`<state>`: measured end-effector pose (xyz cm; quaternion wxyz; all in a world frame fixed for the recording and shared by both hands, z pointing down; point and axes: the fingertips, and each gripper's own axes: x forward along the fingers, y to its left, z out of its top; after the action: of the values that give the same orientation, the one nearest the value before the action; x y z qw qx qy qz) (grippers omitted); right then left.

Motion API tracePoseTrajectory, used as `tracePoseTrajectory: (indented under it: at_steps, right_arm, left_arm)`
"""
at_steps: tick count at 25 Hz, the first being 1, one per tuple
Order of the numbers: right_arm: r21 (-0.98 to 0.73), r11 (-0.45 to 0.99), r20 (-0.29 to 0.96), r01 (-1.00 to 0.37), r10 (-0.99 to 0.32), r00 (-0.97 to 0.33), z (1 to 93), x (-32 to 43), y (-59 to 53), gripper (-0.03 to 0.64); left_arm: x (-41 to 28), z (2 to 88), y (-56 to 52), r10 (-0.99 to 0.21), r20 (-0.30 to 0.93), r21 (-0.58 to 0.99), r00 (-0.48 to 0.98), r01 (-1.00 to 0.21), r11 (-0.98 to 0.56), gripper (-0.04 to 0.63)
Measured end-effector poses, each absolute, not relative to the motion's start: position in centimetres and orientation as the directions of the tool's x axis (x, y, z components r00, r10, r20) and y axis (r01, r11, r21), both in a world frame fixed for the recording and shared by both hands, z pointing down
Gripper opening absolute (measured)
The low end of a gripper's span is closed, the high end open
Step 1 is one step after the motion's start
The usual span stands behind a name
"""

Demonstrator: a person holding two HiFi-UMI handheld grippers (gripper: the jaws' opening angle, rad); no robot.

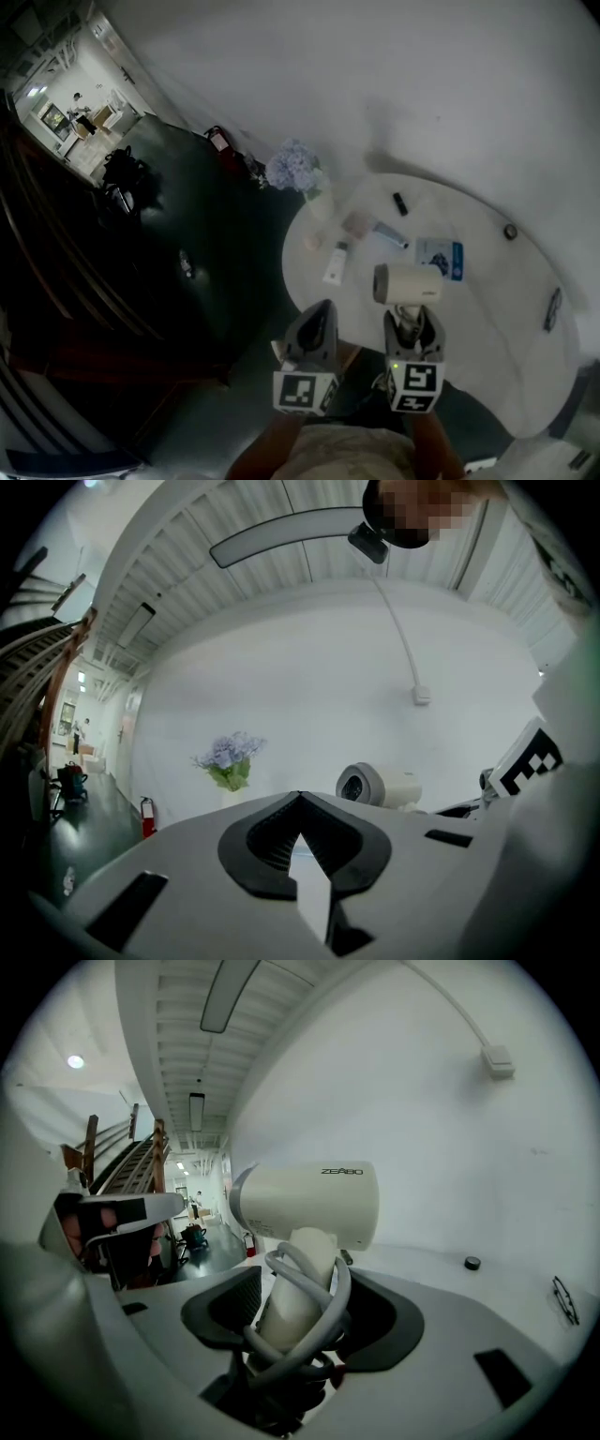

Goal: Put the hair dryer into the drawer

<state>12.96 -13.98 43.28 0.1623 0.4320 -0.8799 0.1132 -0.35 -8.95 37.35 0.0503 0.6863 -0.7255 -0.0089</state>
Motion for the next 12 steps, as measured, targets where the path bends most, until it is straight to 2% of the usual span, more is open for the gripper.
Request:
tracePoseTrajectory:
  at_steps: [6, 12]
  right_arm:
    - [-0.03, 0.589, 0.268, -0.808, -0.774, -0.574, 41.0, 6.9, -11.3, 0.267]
    - [-0.006, 0.585, 0.271, -0.811, -0.78, -0.564, 40.4, 2.5, -8.2, 0.267]
  left_arm:
    - [-6.7, 36.7, -6.5, -0.999, 0.035, 0.119, -0.031, -0.992, 0.035, 0.002]
    - [-11.3, 36.2, -4.3, -1.0, 0.0, 0.125, -0.017, -0.992, 0.017, 0.003]
